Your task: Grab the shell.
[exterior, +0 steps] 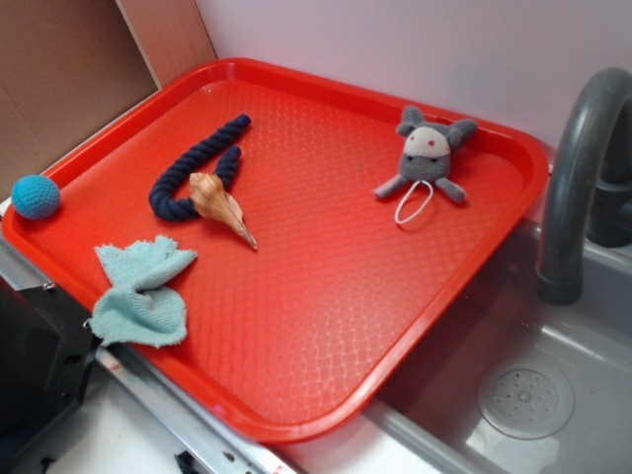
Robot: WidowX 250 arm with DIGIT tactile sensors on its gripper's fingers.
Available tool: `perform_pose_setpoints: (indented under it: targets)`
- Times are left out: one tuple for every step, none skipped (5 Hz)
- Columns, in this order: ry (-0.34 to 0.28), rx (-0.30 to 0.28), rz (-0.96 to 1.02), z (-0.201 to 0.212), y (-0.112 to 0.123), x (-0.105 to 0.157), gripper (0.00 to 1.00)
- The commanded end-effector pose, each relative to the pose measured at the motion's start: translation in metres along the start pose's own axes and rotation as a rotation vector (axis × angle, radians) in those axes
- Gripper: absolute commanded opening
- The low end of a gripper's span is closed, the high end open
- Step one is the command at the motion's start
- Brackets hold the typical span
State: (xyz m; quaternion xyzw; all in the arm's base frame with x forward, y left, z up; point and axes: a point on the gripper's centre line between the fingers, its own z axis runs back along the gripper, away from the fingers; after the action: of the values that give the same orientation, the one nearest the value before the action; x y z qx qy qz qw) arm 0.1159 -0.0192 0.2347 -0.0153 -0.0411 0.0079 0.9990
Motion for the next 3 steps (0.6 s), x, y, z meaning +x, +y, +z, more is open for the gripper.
perform_pose_setpoints:
  targets:
    - [0.000, 0.000, 0.000, 0.000, 0.000, 0.000, 1.00]
    - [-0.014, -0.070, 0.256, -0.003, 0.007, 0.008, 1.00]
    - [-0.042, -0.062, 0.505, -0.011, 0.015, 0.024, 1.00]
